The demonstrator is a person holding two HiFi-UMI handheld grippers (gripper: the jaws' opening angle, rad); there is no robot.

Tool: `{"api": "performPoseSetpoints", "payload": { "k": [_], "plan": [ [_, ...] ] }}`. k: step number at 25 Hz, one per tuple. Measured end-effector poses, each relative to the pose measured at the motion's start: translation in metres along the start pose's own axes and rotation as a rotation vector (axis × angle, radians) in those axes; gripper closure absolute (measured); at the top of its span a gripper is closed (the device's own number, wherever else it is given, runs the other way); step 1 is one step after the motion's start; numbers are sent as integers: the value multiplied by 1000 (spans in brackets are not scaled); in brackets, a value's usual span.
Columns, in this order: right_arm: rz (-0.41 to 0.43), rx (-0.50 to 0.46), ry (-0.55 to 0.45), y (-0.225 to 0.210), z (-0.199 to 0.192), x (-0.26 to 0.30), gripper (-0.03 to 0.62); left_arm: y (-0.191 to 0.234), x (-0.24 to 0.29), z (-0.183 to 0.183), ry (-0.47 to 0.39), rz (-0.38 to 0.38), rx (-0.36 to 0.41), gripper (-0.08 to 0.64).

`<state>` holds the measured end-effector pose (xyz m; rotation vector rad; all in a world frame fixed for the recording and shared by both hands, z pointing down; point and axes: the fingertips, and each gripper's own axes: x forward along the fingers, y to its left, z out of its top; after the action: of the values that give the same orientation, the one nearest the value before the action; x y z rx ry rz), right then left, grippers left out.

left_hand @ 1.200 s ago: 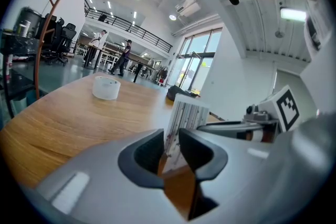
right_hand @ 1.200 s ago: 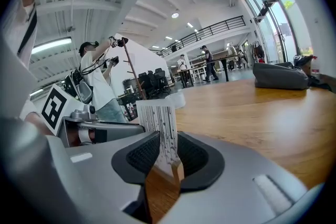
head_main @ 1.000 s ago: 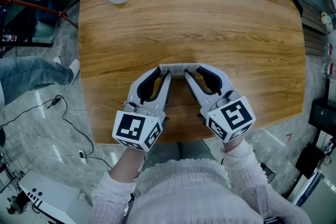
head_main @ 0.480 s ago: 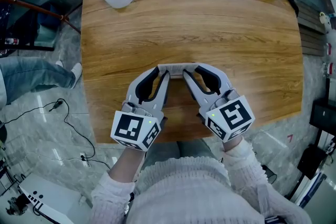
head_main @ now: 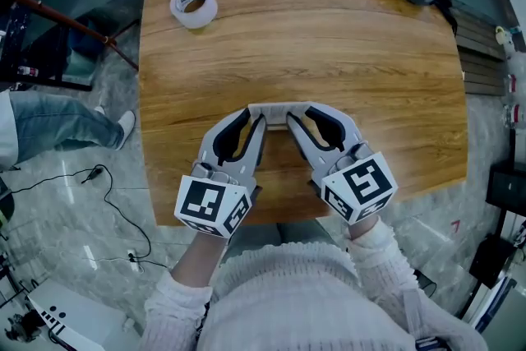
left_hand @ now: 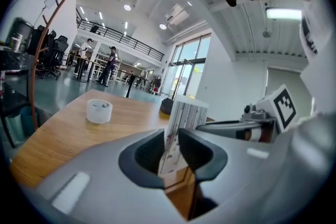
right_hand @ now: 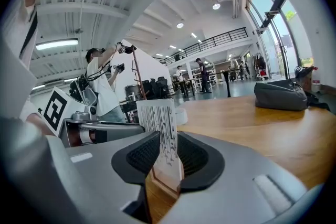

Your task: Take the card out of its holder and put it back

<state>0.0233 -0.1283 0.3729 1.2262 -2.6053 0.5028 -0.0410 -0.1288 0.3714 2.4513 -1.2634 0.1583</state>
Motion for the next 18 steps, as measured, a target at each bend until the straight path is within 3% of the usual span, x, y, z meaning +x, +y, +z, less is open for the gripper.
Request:
{"api": "performPoseSetpoints", "payload": {
  "k": [18],
  "plan": [
    [-20,-59,-80,18,43,-32,495,-26,-25,44,-76,-32,57,476]
  ]
}}
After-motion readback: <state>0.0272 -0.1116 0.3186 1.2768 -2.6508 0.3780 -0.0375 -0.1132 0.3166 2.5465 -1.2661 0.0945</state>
